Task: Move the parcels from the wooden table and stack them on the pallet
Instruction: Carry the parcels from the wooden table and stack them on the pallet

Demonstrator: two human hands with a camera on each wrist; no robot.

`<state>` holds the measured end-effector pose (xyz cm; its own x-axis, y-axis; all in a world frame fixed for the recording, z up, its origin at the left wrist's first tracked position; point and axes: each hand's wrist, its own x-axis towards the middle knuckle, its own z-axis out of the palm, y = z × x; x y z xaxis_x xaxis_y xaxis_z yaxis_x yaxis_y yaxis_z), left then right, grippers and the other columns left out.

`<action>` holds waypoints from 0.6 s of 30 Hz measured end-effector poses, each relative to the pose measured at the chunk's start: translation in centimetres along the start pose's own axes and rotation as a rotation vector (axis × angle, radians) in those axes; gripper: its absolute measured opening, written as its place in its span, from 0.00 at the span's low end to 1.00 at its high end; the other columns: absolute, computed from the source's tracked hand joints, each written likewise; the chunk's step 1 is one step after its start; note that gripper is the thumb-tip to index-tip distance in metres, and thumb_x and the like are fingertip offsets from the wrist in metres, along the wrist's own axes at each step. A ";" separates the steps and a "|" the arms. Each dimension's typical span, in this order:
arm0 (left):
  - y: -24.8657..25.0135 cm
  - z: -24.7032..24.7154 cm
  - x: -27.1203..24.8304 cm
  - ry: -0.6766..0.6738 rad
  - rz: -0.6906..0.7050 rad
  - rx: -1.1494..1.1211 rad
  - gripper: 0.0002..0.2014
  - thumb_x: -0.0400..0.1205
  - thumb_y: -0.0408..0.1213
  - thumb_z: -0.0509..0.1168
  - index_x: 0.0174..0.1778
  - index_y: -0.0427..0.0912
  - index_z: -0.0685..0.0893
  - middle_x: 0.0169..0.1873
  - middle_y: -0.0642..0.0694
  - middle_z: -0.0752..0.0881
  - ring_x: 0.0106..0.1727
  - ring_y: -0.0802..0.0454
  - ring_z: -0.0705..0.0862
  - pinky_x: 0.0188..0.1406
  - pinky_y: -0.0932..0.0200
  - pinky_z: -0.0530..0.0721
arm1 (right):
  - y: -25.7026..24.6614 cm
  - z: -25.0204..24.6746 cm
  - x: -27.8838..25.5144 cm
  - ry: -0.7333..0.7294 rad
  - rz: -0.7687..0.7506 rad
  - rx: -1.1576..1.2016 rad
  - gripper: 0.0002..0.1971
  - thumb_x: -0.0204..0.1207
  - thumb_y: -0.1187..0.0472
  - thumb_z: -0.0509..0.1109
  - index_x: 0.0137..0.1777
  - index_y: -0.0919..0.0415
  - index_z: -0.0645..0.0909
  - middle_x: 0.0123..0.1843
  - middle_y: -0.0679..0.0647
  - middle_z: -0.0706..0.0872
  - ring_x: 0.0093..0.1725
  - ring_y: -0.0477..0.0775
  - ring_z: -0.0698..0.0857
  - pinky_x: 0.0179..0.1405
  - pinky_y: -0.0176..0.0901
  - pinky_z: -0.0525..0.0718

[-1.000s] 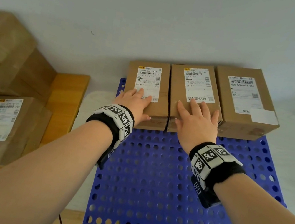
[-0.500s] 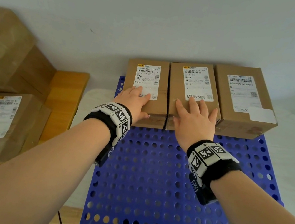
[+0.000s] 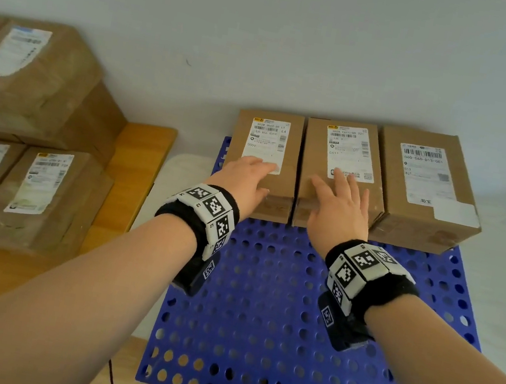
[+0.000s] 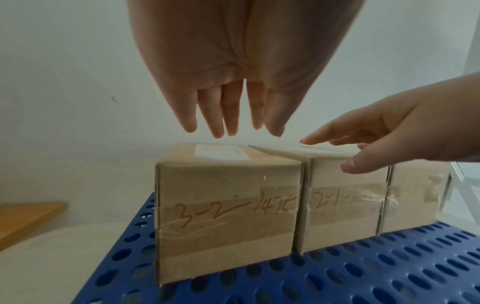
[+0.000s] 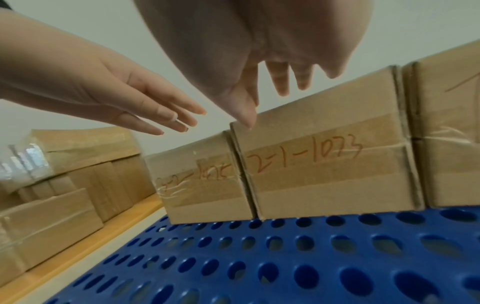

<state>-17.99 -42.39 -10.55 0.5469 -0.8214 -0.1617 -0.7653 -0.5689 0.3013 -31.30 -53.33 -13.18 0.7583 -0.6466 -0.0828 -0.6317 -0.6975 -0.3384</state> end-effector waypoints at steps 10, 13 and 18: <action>-2.8 -3.1 -6.7 0.218 -0.139 -0.100 0.23 0.85 0.38 0.58 0.77 0.45 0.67 0.73 0.43 0.73 0.74 0.48 0.71 0.72 0.57 0.66 | -8.5 -1.4 -2.0 -0.021 -0.198 0.316 0.30 0.78 0.70 0.58 0.81 0.57 0.60 0.82 0.58 0.59 0.82 0.56 0.57 0.77 0.44 0.59; -5.4 -4.5 -9.6 0.252 -0.180 -0.105 0.23 0.85 0.38 0.57 0.77 0.45 0.67 0.74 0.42 0.72 0.74 0.47 0.69 0.72 0.58 0.64 | -12.1 -1.8 -3.1 -0.010 -0.263 0.334 0.29 0.78 0.68 0.60 0.80 0.61 0.62 0.78 0.60 0.66 0.78 0.59 0.64 0.74 0.46 0.64; -11.2 -6.9 -15.5 0.311 -0.248 -0.151 0.23 0.85 0.40 0.57 0.78 0.47 0.66 0.74 0.42 0.71 0.72 0.46 0.72 0.70 0.56 0.68 | -19.9 -0.8 -5.7 0.004 -0.318 0.338 0.28 0.79 0.64 0.62 0.79 0.60 0.63 0.76 0.61 0.68 0.76 0.61 0.67 0.72 0.48 0.67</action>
<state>-15.51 -23.00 -4.90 0.8024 -0.5956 0.0373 -0.5516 -0.7164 0.4273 -23.17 -36.02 -5.27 0.9050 -0.4182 0.0781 -0.2791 -0.7221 -0.6330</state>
